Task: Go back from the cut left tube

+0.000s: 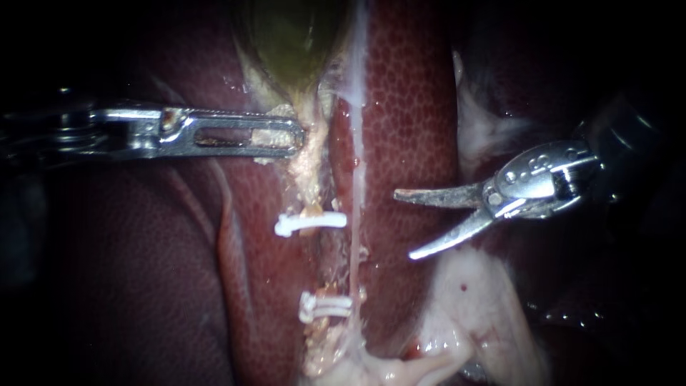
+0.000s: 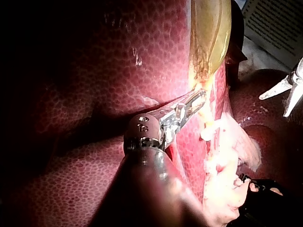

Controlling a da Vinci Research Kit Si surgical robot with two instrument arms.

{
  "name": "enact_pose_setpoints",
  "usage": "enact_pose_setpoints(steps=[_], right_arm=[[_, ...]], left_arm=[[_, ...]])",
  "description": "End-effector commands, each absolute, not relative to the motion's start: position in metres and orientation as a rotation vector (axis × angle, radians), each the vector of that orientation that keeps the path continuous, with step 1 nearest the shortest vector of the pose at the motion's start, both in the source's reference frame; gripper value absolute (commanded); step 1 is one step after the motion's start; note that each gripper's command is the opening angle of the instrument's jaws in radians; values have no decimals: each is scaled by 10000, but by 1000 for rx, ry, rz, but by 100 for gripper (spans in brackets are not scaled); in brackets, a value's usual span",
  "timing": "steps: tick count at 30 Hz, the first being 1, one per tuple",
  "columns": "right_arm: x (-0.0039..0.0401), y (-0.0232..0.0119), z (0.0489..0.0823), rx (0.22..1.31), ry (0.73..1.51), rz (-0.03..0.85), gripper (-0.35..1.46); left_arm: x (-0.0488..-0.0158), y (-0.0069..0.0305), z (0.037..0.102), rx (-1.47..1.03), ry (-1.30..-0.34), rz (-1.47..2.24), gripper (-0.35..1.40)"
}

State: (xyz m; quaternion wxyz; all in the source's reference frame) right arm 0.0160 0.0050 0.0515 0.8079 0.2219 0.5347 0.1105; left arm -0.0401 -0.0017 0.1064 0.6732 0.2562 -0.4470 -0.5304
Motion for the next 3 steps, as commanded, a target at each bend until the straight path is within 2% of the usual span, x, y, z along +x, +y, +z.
enact_pose_setpoints(steps=[1,3], right_arm=[[160,50,514,474,1144,238,143],[160,50,514,473,1143,238,143]], left_arm=[[-401,-17,1064,576,-1006,-1194,-35],[-401,-17,1064,576,-1006,-1194,-35]])
